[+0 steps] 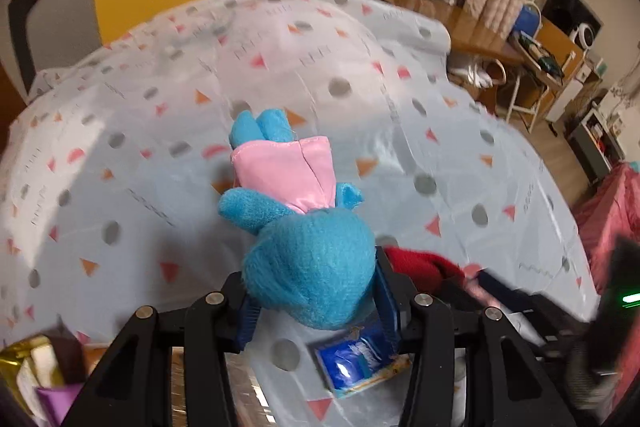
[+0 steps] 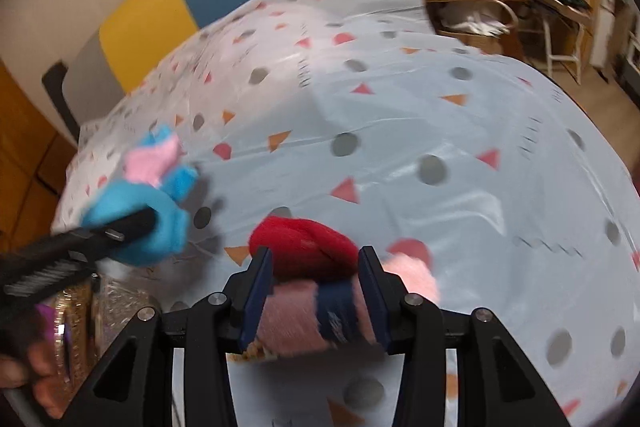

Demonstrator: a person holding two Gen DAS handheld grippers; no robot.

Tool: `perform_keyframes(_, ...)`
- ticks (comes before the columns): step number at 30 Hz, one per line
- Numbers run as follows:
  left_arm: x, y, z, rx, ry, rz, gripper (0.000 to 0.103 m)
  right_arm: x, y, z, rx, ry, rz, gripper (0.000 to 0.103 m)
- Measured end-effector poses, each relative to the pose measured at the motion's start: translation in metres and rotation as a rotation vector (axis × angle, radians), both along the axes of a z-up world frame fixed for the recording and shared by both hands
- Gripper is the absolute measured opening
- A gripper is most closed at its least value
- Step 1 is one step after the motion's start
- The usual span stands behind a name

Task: Organize soft objects
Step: 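Grasp the blue plush toy with the left tool while the right tool grasps the red cloth and pink towel, then carry the blue plush into the gold tray with left tool while right tool holds red cloth, towel, tissues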

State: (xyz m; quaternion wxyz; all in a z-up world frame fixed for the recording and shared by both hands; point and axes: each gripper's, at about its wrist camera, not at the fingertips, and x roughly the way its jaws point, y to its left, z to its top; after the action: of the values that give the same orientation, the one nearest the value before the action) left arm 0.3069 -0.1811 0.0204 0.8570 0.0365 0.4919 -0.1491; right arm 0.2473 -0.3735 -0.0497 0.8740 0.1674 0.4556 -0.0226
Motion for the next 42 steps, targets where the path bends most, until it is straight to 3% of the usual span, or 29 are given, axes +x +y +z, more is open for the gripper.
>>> perform_keyframes(6,0.011,0.051,0.041,-0.021,-0.061,0.097,0.05,0.037,0.035,-0.034,-0.063,0.067,0.078,0.044)
perform_keyframes(11,0.006,0.106,0.068,-0.06,-0.089,0.188,0.05,0.043,0.049,-0.048,-0.136,0.077,0.112,0.044)
perform_keyframes(25,-0.067,0.268,0.114,-0.143,-0.199,0.377,0.051,0.044,0.066,-0.057,-0.251,0.041,0.176,0.043)
perform_keyframes(33,-0.14,0.373,0.089,-0.142,-0.216,0.534,0.051,0.041,0.066,-0.06,-0.246,0.039,0.18,0.044)
perform_keyframes(42,-0.239,0.441,0.016,-0.079,-0.165,0.673,0.051,0.04,0.082,-0.064,-0.337,0.059,0.178,0.044)
